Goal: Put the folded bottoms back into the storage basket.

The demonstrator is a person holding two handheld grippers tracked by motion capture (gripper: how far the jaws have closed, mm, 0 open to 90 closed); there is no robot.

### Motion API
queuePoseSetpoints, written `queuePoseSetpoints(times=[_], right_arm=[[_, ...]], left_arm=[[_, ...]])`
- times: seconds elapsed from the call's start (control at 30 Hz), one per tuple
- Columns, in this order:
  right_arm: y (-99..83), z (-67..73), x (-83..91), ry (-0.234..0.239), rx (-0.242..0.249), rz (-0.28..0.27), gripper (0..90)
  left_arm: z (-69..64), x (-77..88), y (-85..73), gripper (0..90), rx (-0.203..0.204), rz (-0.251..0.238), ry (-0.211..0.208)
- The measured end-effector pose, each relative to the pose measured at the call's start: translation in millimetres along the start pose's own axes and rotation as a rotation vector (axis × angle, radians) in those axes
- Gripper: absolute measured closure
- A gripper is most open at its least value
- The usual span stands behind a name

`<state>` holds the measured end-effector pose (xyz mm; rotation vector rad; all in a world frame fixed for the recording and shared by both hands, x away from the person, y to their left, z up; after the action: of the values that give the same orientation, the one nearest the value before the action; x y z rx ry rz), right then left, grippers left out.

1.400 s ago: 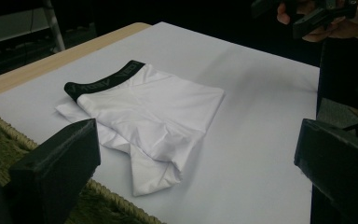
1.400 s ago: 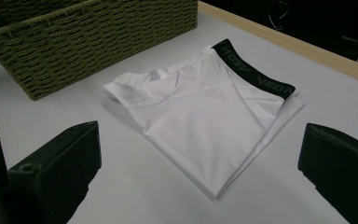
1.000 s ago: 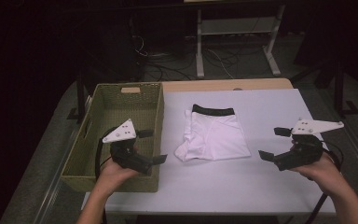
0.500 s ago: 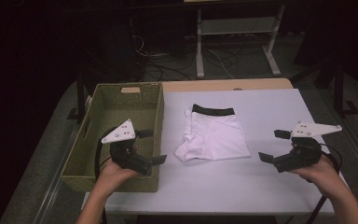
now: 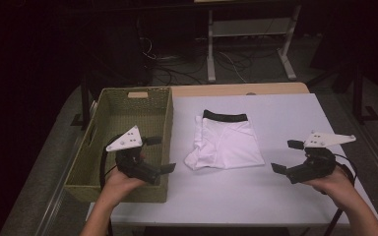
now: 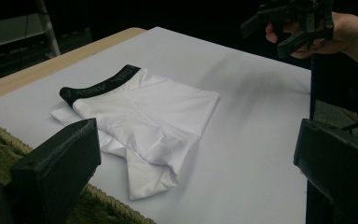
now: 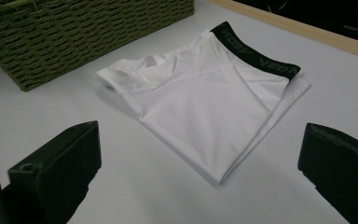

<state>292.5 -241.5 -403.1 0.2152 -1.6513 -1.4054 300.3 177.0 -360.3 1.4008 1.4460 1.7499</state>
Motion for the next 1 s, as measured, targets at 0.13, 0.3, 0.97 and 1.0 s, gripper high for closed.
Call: queuePoseSetpoints(times=[0.13, 0.3, 0.97, 1.0], right_arm=[[-3.3, -2.0, -2.7, -0.006, -0.009, 0.003, 0.0], [-6.6, -3.5, -5.4, -0.01, -0.014, 0.003, 0.0], [-12.9, -4.8, -18.9, -0.007, -0.019, 0.005, 0.0], [-13.0, -4.5, -19.6, -0.005, -0.02, 0.005, 0.0]], left_arm=[[-0.3, 0.4, 0.0, 0.5, -0.001, -0.005, -0.001], [-0.6, 0.7, 0.0, 0.5, -0.003, -0.007, 0.0], [-0.9, 0.7, 0.1, 0.5, -0.006, -0.007, 0.0], [-0.8, 0.6, 0.1, 0.5, -0.007, -0.006, 0.0]])
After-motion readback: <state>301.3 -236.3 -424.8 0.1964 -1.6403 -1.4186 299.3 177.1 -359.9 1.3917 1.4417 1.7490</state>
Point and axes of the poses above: each handheld gripper's, and its own axes: x roughly backward along the jaws, y roughly out of its top, z roughly to its left, the point moved 4 cm from there along -x, roughly forward along the jaws, and after that the axes turned 1 degree about z, right-handed, at the moved point
